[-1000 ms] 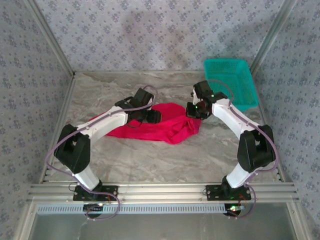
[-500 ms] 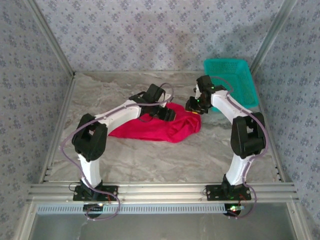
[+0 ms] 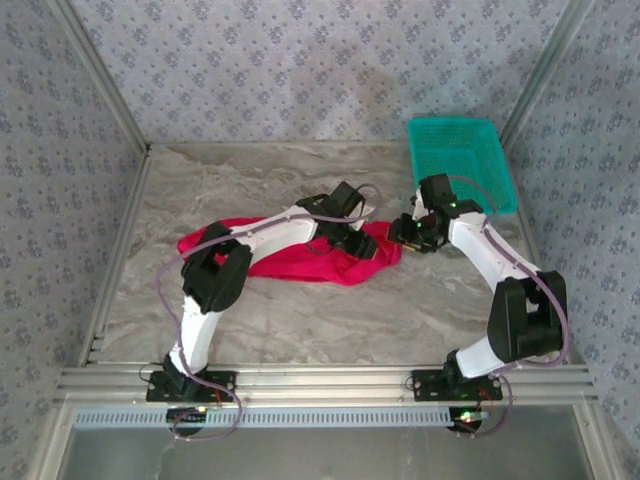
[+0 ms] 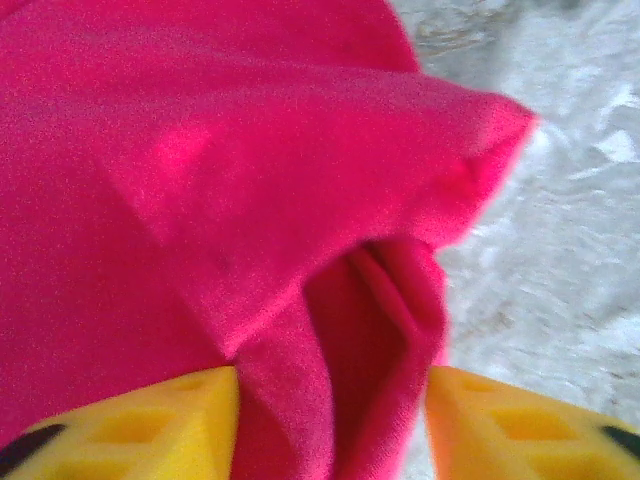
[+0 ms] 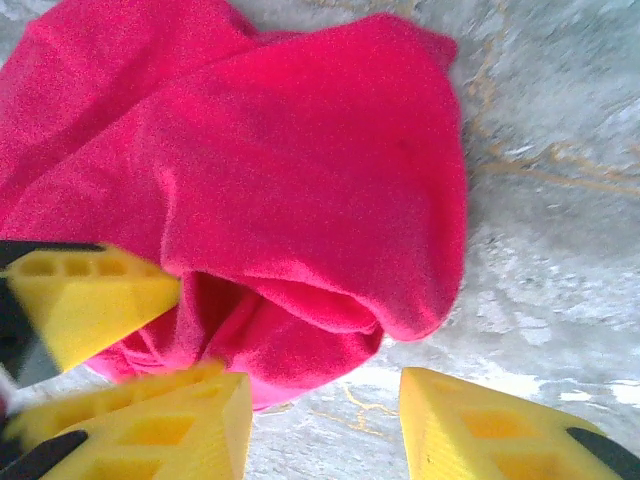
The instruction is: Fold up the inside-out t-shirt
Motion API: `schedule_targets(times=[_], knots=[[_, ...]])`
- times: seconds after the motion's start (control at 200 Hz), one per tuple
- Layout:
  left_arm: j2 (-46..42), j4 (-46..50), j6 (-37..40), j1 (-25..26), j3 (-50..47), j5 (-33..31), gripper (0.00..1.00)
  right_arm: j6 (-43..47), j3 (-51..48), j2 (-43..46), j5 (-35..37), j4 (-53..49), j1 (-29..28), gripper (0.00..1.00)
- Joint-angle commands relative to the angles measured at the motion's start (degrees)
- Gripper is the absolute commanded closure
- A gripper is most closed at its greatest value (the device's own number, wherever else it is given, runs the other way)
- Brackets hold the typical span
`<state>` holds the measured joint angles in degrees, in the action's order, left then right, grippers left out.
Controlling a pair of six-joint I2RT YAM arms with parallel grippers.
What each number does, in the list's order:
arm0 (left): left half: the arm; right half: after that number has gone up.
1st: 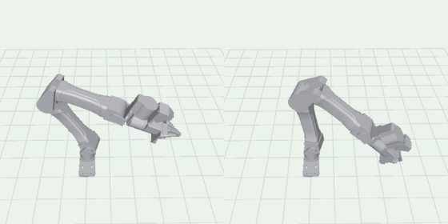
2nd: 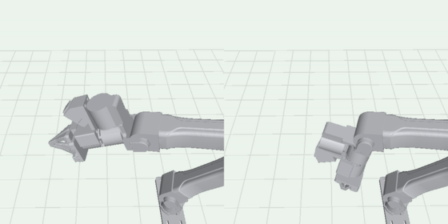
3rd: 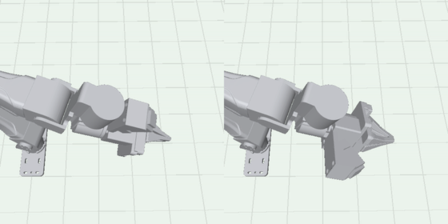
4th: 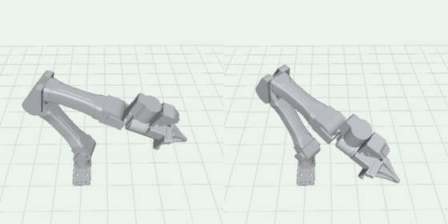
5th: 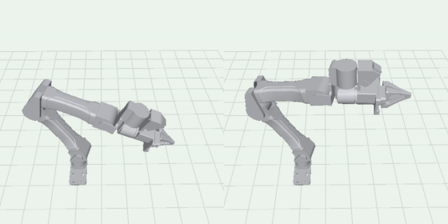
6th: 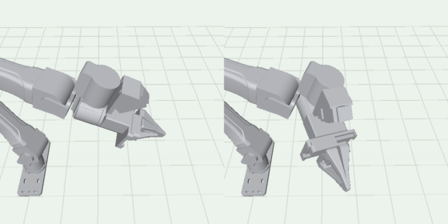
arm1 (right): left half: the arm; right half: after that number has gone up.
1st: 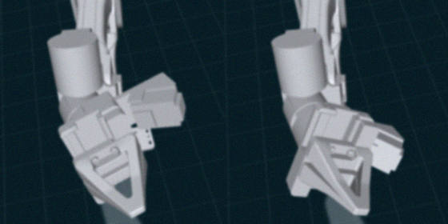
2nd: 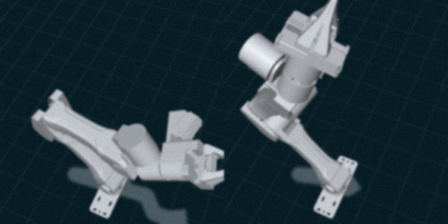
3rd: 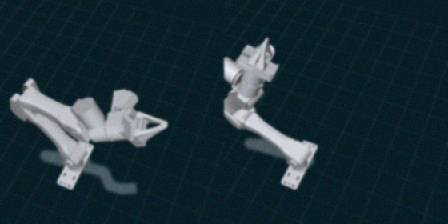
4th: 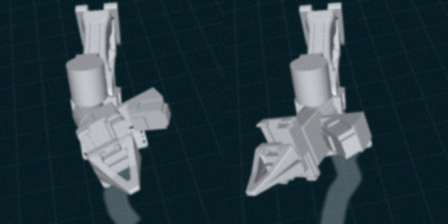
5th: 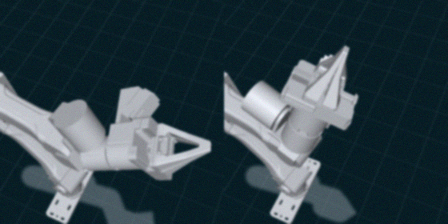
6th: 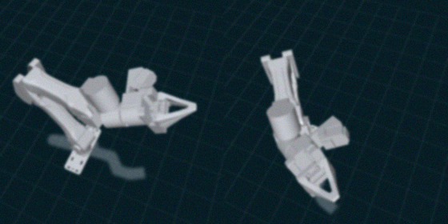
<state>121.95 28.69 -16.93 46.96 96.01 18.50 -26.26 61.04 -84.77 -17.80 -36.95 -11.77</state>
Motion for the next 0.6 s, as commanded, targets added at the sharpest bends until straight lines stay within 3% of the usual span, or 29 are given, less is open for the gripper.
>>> schedule_targets(times=[0.0, 0.165, 0.47, 0.535, 0.595], knots=[[1.77, 5.32, -0.78, -0.41, 4.29, -3.10, 0.67, -4.66, -4.75, 1.72, -5.73, 6.09, -1.07, 0.54], [-0.55, 8.27, -1.51, -0.38, 6.76, -6.85, 1.00, -9.30, -8.09, 0.38, -6.81, 11.99, -2.14, 0.53], [-6.35, 7.87, -3.49, -0.45, 4.60, -6.85, 1.00, -19.60, -7.40, -8.32, -8.05, 23.22, -4.01, 0.48], [-7.39, 7.73, -3.64, -0.46, 4.28, -6.99, 1.00, -20.82, -7.64, -11.02, -9.17, 26.08, -3.91, 0.59], [-8.17, 8.00, -3.64, -0.61, 4.30, -7.63, 1.00, -20.58, -8.05, -12.27, -9.92, 26.56, -3.85, 0.87]])
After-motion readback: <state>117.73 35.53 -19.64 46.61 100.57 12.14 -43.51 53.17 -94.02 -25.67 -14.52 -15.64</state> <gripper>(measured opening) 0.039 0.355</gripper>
